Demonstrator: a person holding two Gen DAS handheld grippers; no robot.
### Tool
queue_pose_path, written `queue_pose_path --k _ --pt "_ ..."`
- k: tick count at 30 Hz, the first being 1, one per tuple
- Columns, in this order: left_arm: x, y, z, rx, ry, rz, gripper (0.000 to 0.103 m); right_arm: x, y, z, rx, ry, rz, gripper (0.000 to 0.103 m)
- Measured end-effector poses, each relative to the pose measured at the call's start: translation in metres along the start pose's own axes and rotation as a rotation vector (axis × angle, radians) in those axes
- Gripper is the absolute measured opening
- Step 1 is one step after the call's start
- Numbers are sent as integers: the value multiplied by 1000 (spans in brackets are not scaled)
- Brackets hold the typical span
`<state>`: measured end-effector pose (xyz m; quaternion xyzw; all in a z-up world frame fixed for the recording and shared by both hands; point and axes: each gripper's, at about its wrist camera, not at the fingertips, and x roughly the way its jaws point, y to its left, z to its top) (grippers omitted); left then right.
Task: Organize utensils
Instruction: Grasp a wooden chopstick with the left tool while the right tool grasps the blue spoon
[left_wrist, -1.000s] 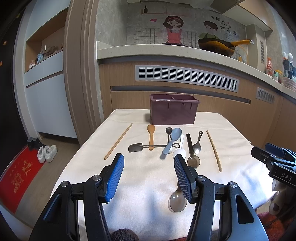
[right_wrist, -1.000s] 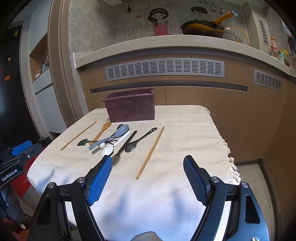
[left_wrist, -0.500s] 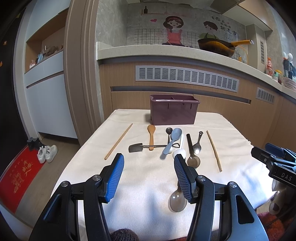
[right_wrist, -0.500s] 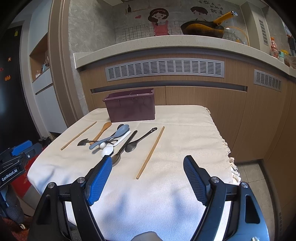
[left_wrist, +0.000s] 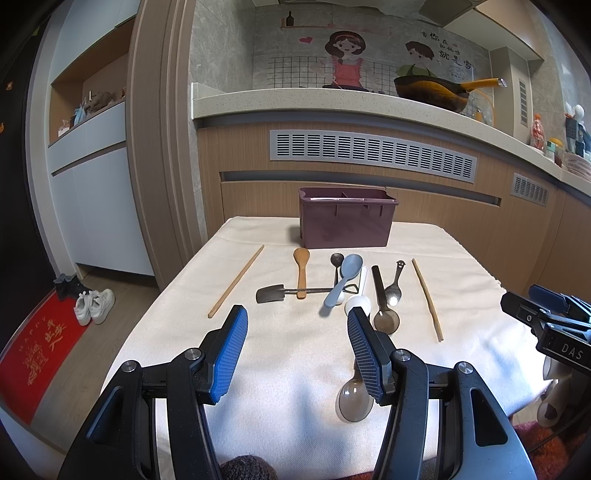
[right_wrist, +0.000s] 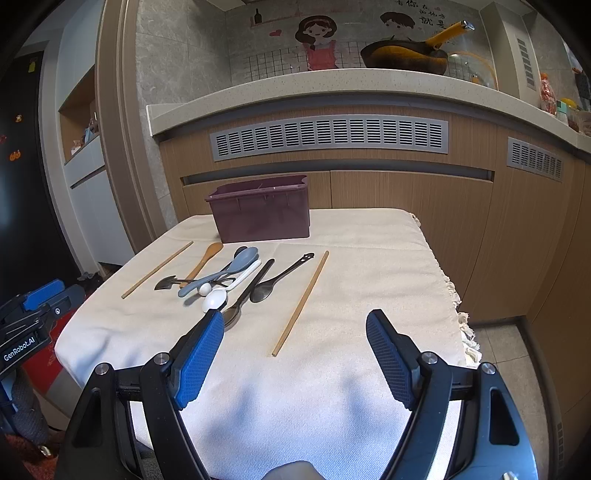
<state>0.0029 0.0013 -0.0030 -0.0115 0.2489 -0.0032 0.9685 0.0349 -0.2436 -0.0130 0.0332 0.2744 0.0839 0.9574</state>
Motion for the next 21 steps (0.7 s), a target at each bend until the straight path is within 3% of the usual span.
queue_pose_path --k 9,21 --pt "15 6 10 -5 41 -17 57 8 -1 5 -11 20 8 77" --pt "90 30 37 -88 91 -73 57 70 -2 48 -99 56 -45 66"
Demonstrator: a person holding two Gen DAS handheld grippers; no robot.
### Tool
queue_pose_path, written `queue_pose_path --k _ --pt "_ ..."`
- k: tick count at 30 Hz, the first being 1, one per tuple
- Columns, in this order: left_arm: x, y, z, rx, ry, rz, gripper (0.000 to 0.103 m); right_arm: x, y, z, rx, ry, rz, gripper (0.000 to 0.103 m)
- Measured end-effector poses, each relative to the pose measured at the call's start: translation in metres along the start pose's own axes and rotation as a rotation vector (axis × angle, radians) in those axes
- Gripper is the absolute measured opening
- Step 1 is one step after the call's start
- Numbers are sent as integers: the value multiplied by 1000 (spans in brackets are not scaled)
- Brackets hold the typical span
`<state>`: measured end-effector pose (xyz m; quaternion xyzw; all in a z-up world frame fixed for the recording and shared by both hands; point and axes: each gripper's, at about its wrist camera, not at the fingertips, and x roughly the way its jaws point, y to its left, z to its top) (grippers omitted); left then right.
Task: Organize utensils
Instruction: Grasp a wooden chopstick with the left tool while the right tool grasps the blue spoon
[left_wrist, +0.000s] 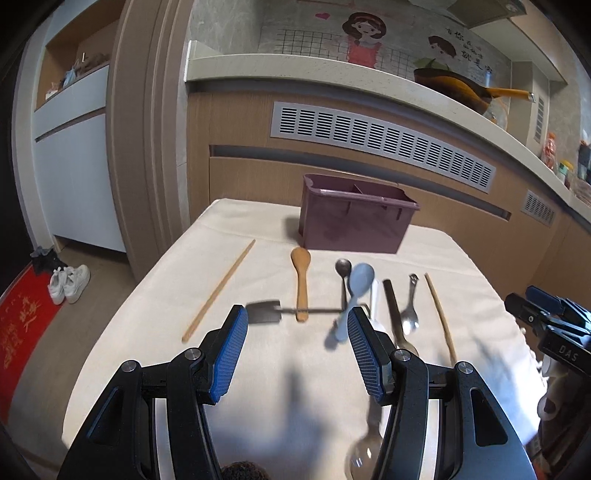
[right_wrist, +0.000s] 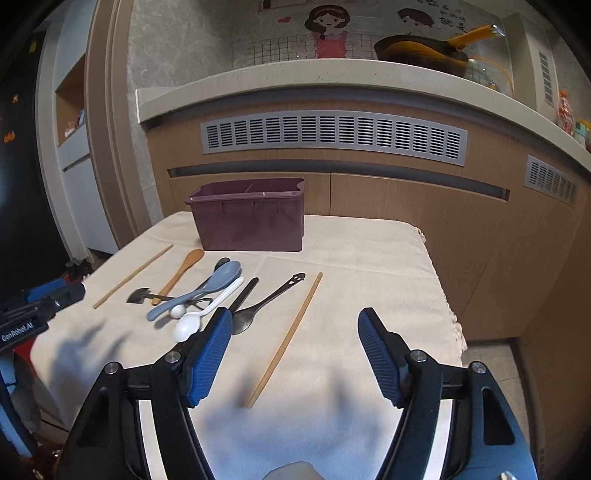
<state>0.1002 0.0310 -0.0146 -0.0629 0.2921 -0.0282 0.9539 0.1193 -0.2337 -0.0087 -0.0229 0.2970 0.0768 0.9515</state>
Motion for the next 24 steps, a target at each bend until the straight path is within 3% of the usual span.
queue_pose_path --k 8,16,23,24 --pt "60 26 24 45 106 -3 57 56 2 27 -74 65 -17 65" --pt "92 11 30 97 158 -103 57 103 11 37 -120 152 -4 63" --pt "119 47 51 71 210 -24 57 113 8 27 -106 211 40 63" --pt "126 55 53 60 235 -9 56 116 7 26 -99 226 49 56"
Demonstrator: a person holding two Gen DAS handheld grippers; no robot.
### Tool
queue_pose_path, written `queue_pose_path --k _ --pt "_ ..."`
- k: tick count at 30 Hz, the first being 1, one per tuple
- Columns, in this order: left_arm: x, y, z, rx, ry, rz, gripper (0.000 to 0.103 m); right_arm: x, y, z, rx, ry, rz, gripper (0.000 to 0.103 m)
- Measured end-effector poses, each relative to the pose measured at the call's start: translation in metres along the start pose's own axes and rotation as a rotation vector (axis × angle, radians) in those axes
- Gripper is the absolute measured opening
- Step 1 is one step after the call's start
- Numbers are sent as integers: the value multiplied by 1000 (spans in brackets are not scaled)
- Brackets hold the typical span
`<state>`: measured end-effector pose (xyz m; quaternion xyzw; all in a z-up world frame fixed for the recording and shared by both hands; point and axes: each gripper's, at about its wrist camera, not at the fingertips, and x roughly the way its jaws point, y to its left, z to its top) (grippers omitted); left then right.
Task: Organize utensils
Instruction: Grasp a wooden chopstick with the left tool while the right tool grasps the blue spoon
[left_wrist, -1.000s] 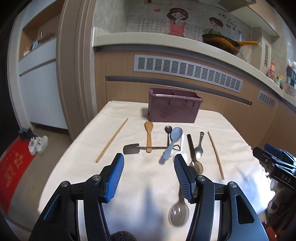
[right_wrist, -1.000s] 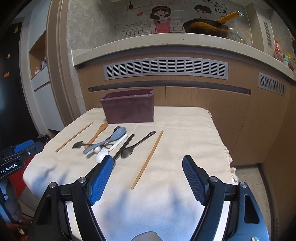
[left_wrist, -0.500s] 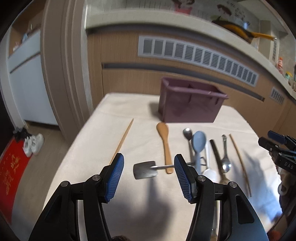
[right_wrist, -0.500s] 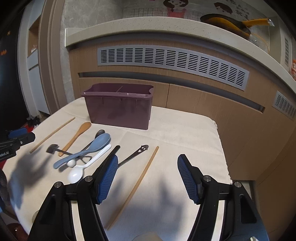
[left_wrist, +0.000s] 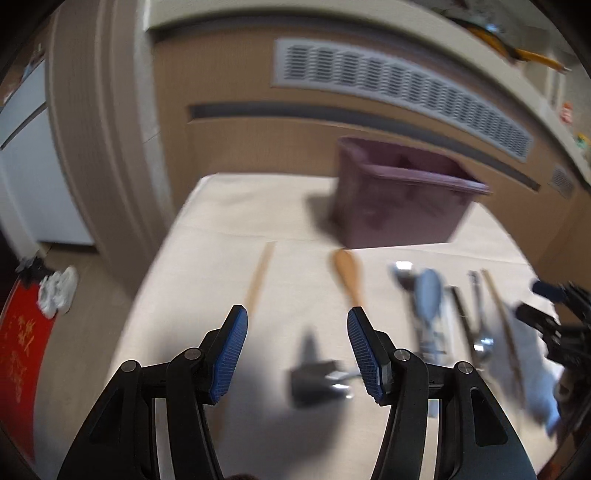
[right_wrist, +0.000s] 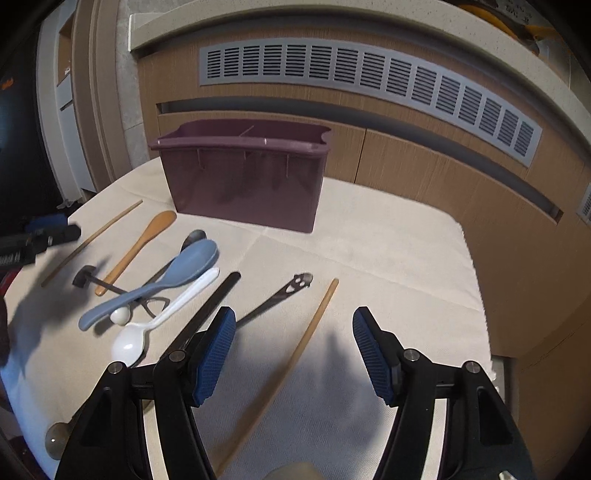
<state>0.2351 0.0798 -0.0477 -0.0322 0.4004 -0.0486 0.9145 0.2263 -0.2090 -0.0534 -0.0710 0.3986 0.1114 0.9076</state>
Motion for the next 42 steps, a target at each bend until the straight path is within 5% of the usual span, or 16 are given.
queue_pose_path --k 1,3,19,21,25,31,34,38,42 --pt "5 8 2 -10 19 5 54 3 0 -1 8 18 14 44" --pt "17 20 5 -32 65 13 50 9 -1 -2 24 50 56 37" --pt "69 14 17 25 236 15 7 3 15 10 9 18 58 39" --pt "58 14 15 -31 208 -13 5 6 18 17 30 26 108 39" --pt "3 5 6 -114 -4 -52 5 23 37 36 70 31 164 40" --pt "-35 3 -8 -217 -149 -74 5 63 77 57 113 118 129 40" --pt "-36 3 -7 -226 -164 -62 5 82 84 60 162 167 72 40" --pt "-22 8 -7 -211 -88 -30 5 94 99 61 120 200 92 40" --pt "-12 10 -13 -215 -45 -21 5 89 109 57 -12 182 97 12"
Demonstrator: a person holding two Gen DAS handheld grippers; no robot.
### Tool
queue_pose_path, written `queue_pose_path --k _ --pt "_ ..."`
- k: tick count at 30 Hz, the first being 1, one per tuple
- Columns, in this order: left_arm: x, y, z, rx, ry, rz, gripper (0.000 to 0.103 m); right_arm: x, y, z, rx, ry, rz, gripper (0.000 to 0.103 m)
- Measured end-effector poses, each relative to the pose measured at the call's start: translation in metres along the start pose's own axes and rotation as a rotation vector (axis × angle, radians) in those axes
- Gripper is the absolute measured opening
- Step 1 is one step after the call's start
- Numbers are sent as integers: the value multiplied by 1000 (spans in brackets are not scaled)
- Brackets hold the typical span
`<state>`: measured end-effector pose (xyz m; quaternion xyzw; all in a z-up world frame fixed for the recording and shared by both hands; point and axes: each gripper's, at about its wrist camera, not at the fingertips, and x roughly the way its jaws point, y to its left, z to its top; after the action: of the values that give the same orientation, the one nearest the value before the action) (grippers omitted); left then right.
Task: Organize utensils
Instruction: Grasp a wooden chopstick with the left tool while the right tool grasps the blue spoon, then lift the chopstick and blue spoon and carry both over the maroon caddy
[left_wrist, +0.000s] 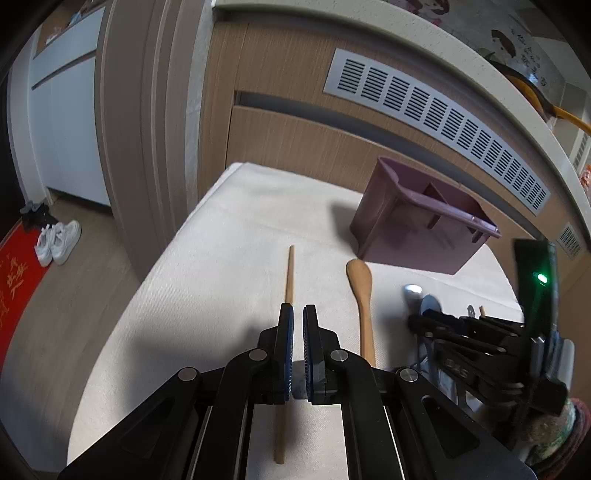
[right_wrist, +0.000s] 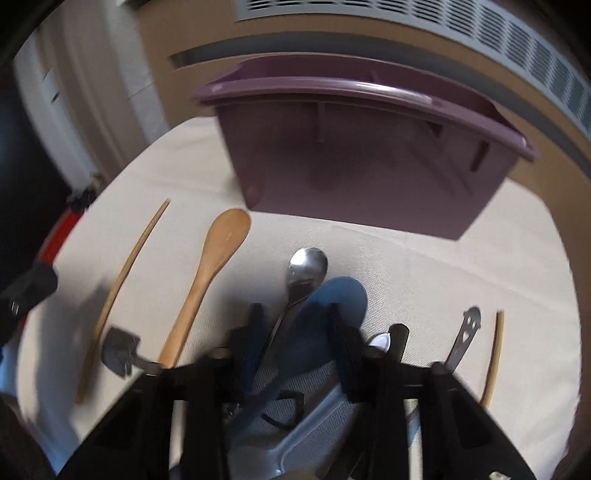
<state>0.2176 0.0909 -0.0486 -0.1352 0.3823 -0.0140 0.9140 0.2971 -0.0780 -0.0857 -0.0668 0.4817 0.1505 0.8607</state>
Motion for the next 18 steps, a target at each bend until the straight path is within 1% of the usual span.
queue_pose_path --k 2,4,6,8,9,11,14,15,17,18 --pt "2 0 -1 4 13 -1 6 -8 -8 -6 -33 -9 17 9" --pt "6 1 -3 6 26 -13 7 -17 -20 -11 -37 -21 12 6" --pt "15 4 -3 14 73 -48 7 -28 -38 -18 -18 -37 12 6" --pt "24 6 -1 25 111 -60 9 -37 -51 -25 -16 -61 9 6" --pt "30 7 0 35 127 -51 10 -42 -55 -29 -21 -78 3 6" --pt "39 9 2 53 158 -21 24 -48 -59 -36 -33 -107 14 6" --pt "53 8 4 67 204 0 25 -55 -62 -42 -49 -124 85 8" --pt "58 7 5 75 219 8 25 -56 -62 -44 -49 -126 99 9" --pt "66 2 7 104 242 26 25 -61 -65 -50 -51 -132 106 16" --pt "69 -2 9 126 245 36 25 -62 -64 -50 -52 -136 101 21"
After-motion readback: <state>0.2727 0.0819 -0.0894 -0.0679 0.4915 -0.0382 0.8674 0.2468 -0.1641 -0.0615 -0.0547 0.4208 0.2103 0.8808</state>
